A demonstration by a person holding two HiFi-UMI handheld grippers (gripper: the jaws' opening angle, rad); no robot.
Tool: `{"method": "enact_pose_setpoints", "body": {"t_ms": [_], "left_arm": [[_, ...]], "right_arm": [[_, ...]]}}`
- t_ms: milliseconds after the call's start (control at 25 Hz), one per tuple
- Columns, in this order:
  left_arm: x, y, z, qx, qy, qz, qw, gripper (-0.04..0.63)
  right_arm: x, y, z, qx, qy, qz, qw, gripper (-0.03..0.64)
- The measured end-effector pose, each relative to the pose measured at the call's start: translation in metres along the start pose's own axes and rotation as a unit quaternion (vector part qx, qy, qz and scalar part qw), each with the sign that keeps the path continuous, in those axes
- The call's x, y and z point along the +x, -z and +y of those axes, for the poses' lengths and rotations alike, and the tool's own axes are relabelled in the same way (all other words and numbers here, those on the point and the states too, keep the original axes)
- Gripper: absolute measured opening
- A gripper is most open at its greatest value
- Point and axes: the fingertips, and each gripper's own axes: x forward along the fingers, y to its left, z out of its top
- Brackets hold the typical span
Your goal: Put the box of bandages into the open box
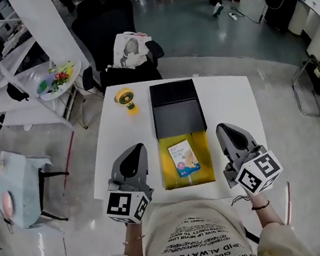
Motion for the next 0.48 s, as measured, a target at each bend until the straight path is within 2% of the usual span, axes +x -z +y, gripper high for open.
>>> {"method": "enact_pose_setpoints", "body": {"t_ms": [240, 480], "left_arm": [[-0.0002, 0.0005, 0.0015, 0.005, -0.006, 0.003, 1.0000, 0.023], [-0.0017, 0.0015, 0.0028, -0.011, -0.008, 0.005, 0.9999, 0.023]], "right_arm": [[0.0000, -0.0007, -0.0018, -0.006, 0.005, -0.001, 1.000, 0.003], [-0.0026, 0.0016, -0.0021, -0.019, 0.014, 0.006, 1.000, 0.003]]}}
